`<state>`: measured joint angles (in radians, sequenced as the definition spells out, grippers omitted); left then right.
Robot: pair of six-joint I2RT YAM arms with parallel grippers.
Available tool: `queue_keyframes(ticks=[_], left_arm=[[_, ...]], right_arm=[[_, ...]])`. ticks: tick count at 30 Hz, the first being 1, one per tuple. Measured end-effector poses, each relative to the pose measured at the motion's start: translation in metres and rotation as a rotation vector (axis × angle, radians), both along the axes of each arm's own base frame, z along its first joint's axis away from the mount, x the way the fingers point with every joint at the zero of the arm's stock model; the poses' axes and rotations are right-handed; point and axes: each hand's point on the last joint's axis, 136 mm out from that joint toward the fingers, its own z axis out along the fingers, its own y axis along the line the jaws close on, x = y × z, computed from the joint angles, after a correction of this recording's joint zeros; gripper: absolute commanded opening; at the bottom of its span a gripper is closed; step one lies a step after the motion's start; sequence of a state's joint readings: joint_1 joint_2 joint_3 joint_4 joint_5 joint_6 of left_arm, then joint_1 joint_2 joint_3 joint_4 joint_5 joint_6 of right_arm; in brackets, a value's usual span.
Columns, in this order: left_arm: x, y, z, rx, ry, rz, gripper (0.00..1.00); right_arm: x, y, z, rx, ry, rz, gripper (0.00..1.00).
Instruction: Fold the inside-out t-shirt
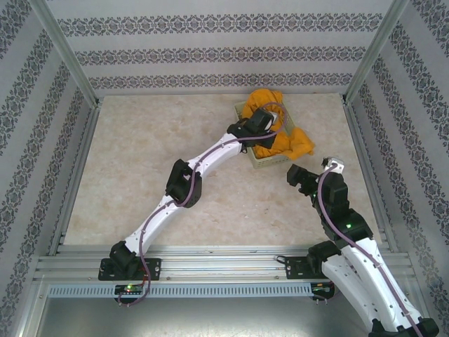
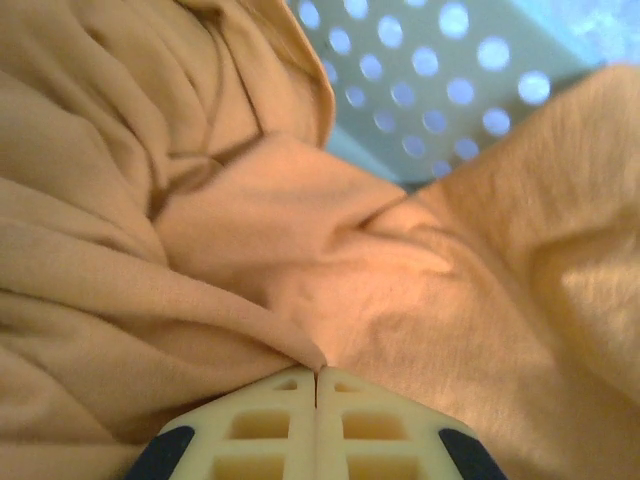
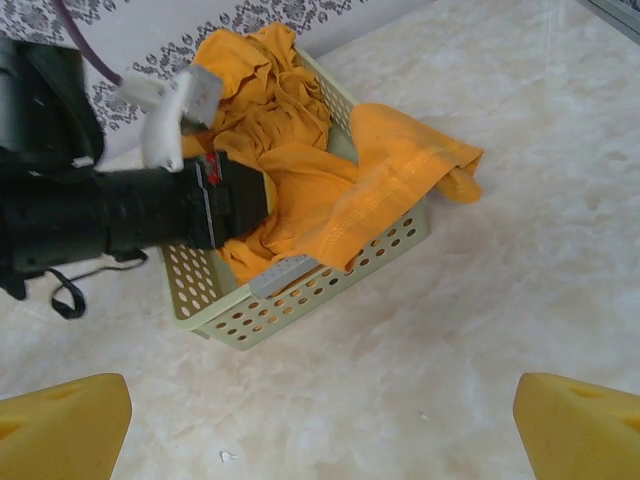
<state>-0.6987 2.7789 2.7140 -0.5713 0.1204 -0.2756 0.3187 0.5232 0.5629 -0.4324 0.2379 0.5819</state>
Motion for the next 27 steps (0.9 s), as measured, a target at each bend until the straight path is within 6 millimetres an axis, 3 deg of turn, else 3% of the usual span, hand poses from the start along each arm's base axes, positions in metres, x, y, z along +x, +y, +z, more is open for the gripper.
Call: queue_keyframes(ticks=[4, 10, 12, 16, 21, 27], left_arm=[[0.002, 0.008, 0.052, -0.033, -0.051, 0.018, 0.00], [-0.011, 0.033, 0.211, -0.175, -0.239, 0.043, 0.00], [-0.026, 0.049, 0.273, -0.224, -0.323, 0.055, 0.00], [-0.060, 0.086, 0.368, -0.286, -0.462, 0.085, 0.00], [-0.104, 0.134, 0.445, -0.310, -0.583, 0.128, 0.00], [-0.152, 0.189, 0.504, -0.305, -0.696, 0.183, 0.00]], right_arm=[[-0.003, -0.002, 0.000, 0.001, -0.001, -0.007, 0.98], [-0.005, -0.003, 0.001, 0.011, -0.005, -0.015, 0.98], [-0.005, -0.003, 0.001, 0.012, -0.006, -0.015, 0.98], [-0.003, -0.002, -0.003, 0.007, 0.009, -0.013, 0.98], [0.005, 0.004, -0.013, -0.002, 0.058, 0.005, 0.98], [0.021, 0.026, -0.003, 0.000, 0.064, 0.081, 0.98]])
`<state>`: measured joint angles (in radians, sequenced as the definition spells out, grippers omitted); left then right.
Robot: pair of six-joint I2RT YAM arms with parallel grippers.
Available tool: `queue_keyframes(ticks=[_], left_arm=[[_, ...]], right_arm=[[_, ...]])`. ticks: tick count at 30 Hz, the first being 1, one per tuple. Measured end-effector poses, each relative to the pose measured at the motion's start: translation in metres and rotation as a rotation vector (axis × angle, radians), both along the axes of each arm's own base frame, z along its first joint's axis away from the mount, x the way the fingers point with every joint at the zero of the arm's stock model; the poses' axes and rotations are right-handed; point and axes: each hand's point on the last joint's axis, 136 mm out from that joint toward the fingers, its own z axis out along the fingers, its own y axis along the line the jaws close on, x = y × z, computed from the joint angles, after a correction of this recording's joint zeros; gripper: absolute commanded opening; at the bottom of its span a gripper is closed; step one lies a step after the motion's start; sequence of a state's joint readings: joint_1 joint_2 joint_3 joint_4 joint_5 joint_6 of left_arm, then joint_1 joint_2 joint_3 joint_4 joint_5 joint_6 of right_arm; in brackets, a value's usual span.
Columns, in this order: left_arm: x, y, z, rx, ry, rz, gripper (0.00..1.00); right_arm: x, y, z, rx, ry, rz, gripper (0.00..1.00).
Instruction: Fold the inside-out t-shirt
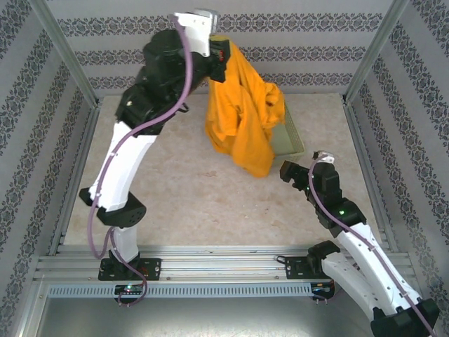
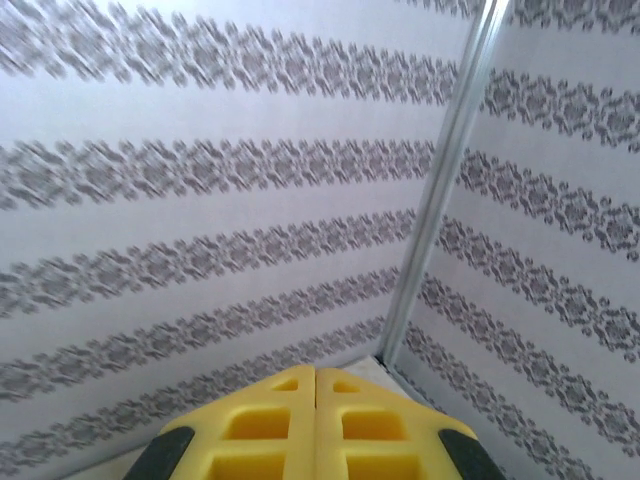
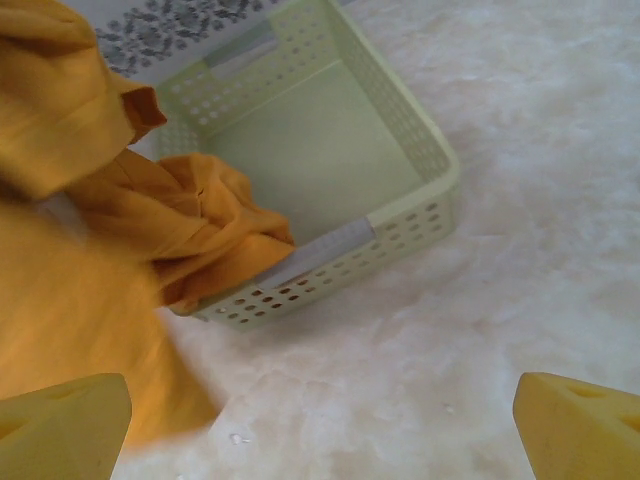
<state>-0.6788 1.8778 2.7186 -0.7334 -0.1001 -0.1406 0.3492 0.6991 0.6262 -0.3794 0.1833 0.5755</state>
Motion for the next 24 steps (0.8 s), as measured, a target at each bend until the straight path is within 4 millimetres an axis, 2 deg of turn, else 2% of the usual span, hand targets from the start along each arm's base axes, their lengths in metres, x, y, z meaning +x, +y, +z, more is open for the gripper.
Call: queue_keyframes(ticks=[3, 5, 8, 11, 14, 15, 16, 19, 21, 24], left_arm=[[-0.020, 0.031, 0.016, 0.009, -0.033, 0.069, 0.00], [-0.028, 0.047, 0.015, 0.023, -0.026, 0.112, 0.00], [-0.028, 0.063, -0.019, 0.071, 0.033, 0.164, 0.00], [-0.007, 0.076, -0.098, 0.131, 0.167, 0.222, 0.00], [0.021, 0.091, -0.201, 0.169, 0.355, 0.283, 0.00], [0.028, 0.098, -0.245, 0.176, 0.436, 0.302, 0.00], [0.032, 0.106, -0.286, 0.185, 0.517, 0.321, 0.00], [0.028, 0.130, -0.380, 0.188, 0.716, 0.371, 0.00], [0.020, 0.144, -0.417, 0.160, 0.799, 0.401, 0.00], [0.015, 0.164, -0.437, 0.082, 0.843, 0.443, 0.00]], right_arm=[[0.009, 0.018, 0.010, 0.000, -0.013, 0.057, 0.98], [0.014, 0.033, 0.014, -0.012, -0.017, 0.104, 0.98], [0.020, 0.059, 0.014, -0.039, -0.010, 0.173, 0.98], [0.024, 0.085, 0.008, -0.076, 0.005, 0.238, 0.98], [0.028, 0.107, -0.003, -0.113, 0.029, 0.290, 0.98], [0.030, 0.115, -0.008, -0.126, 0.043, 0.307, 0.98], [0.033, 0.123, -0.013, -0.137, 0.055, 0.323, 0.97], [0.042, 0.150, -0.029, -0.164, 0.093, 0.370, 0.97], [0.048, 0.168, -0.040, -0.178, 0.118, 0.398, 0.97], [0.056, 0.202, -0.062, -0.200, 0.166, 0.454, 0.97]])
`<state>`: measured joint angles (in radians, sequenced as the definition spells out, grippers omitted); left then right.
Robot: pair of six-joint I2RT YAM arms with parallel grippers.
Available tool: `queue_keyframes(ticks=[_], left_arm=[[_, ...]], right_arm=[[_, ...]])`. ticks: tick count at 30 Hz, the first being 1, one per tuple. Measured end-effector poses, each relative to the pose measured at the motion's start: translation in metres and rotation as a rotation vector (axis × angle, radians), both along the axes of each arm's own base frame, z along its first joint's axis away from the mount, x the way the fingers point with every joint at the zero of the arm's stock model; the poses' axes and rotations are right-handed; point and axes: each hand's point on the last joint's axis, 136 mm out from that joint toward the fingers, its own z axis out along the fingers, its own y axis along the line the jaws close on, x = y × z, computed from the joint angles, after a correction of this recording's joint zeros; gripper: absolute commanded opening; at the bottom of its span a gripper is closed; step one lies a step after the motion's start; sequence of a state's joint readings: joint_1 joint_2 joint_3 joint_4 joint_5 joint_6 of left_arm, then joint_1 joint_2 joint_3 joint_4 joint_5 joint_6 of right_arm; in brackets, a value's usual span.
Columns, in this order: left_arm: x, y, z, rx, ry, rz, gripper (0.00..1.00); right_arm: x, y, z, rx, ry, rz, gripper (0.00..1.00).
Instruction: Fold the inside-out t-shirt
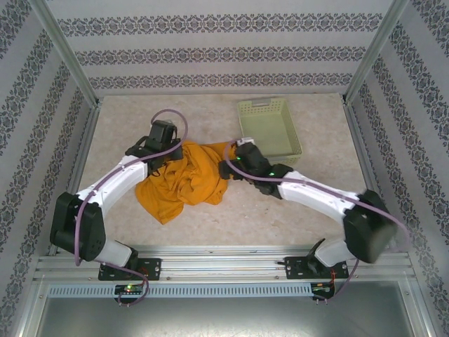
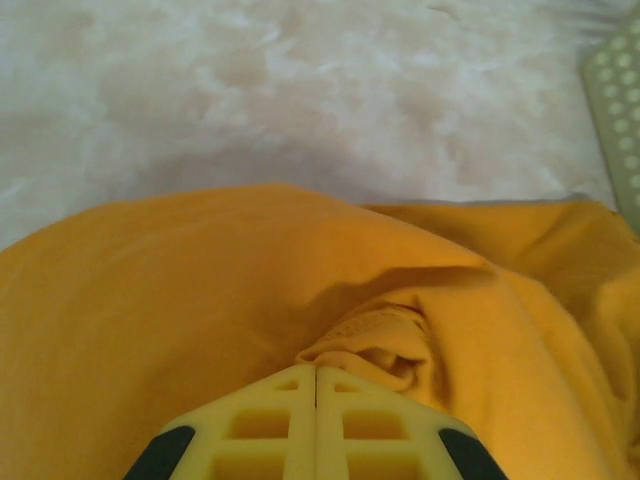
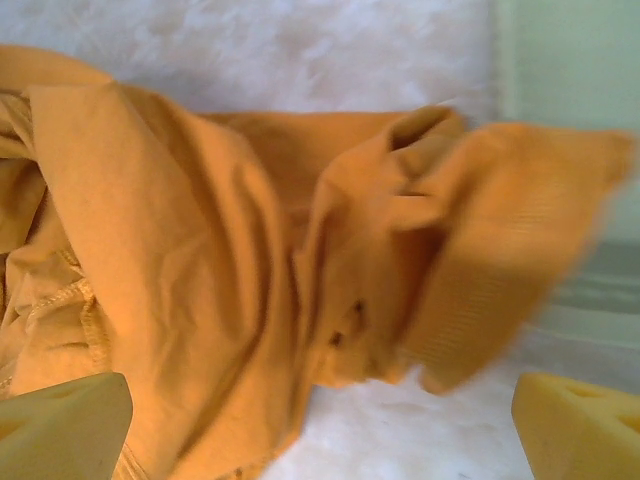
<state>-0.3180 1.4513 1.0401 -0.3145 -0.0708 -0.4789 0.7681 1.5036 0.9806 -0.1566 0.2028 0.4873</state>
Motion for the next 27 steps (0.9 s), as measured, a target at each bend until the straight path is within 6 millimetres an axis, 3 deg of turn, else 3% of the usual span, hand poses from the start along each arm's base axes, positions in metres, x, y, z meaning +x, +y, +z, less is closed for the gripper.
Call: queue_keyframes(ticks=[4, 7, 12, 15, 20, 23, 27], left_arm=[[0.001, 0.024, 0.003, -0.082, -0.043, 0.087, 0.00], [-0.002, 0.037, 0.001, -0.131, -0.064, 0.138, 0.00], [-0.004, 0.036, -0.026, -0.222, -0.018, 0.178, 0.00], [0.004, 0.020, -0.054, -0.292, 0.045, 0.167, 0.00], [0.003, -0.021, -0.101, -0.359, 0.159, 0.106, 0.00], [0.007, -0.062, -0.104, -0.379, 0.175, 0.019, 0.00], [0.035, -0.135, -0.087, -0.448, 0.116, -0.135, 0.00]], right_arm=[[0.013, 0.046, -0.034, -0.030, 0.067, 0.054, 0.97], [0.028, 0.067, -0.060, -0.058, 0.125, 0.049, 0.94], [0.053, 0.068, -0.101, -0.120, 0.230, -0.034, 0.76], [0.066, 0.045, -0.119, -0.146, 0.284, -0.112, 0.73], [0.088, -0.004, -0.119, -0.138, 0.309, -0.246, 0.74], [0.094, -0.046, -0.119, -0.135, 0.334, -0.329, 0.75], [0.104, -0.109, -0.119, -0.122, 0.361, -0.462, 0.75]])
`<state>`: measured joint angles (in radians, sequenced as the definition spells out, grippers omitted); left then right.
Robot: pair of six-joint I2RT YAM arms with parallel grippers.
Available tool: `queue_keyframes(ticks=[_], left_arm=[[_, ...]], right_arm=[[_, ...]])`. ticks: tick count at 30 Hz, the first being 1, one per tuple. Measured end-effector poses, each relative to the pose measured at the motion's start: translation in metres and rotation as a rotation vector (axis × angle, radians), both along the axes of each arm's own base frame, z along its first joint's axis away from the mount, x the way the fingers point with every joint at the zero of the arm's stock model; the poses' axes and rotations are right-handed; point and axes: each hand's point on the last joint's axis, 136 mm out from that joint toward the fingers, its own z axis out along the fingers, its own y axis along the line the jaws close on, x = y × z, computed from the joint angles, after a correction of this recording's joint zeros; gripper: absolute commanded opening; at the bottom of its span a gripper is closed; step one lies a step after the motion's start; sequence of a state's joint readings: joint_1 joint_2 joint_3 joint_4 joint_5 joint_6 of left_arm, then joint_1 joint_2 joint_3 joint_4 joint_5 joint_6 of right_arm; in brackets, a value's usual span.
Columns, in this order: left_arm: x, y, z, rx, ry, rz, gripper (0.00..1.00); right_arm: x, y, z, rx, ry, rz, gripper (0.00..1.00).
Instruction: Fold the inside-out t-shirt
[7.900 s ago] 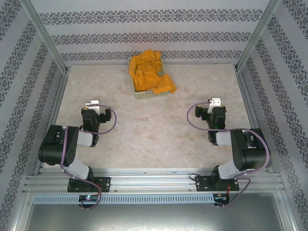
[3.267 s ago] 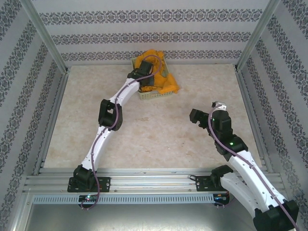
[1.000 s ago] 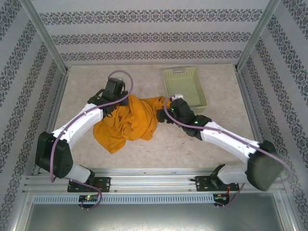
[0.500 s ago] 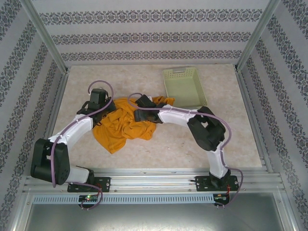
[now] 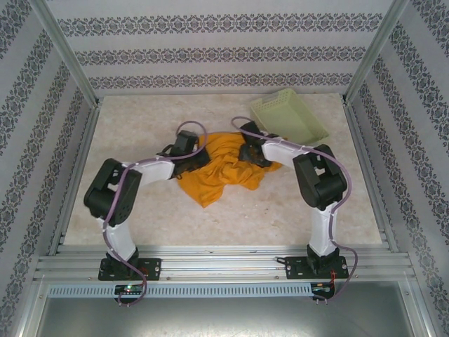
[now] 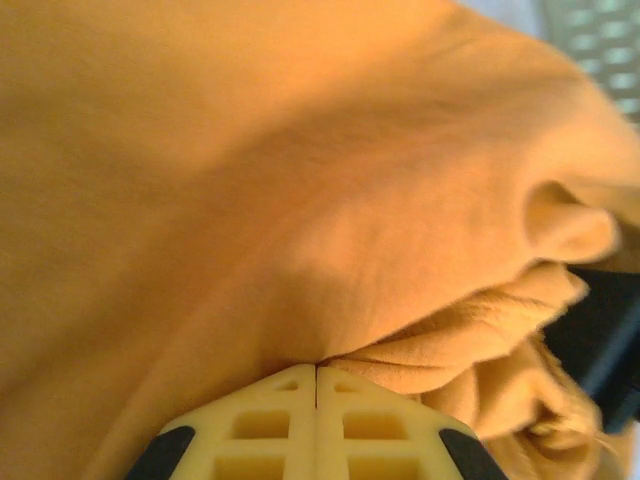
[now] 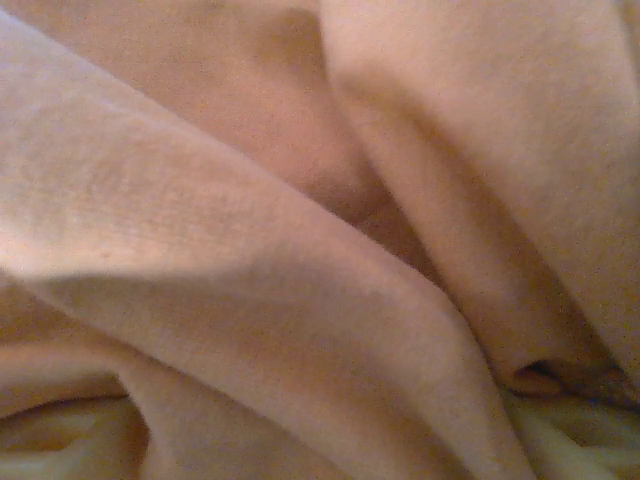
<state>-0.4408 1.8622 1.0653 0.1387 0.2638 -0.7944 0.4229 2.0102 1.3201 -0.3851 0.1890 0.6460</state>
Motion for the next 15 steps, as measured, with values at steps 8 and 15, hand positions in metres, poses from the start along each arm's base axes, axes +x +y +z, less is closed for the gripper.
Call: queue_keyframes(ticks=[8, 15], left_arm=[[0.038, -0.088, 0.010, -0.105, -0.072, -0.158, 0.00], [0.029, -0.090, 0.043, -0.066, -0.121, -0.196, 0.00]], right_arm=[[0.007, -0.086, 0.007, 0.047, 0.007, -0.190, 0.76], [-0.005, -0.078, 0.036, 0.101, -0.054, -0.138, 0.82]])
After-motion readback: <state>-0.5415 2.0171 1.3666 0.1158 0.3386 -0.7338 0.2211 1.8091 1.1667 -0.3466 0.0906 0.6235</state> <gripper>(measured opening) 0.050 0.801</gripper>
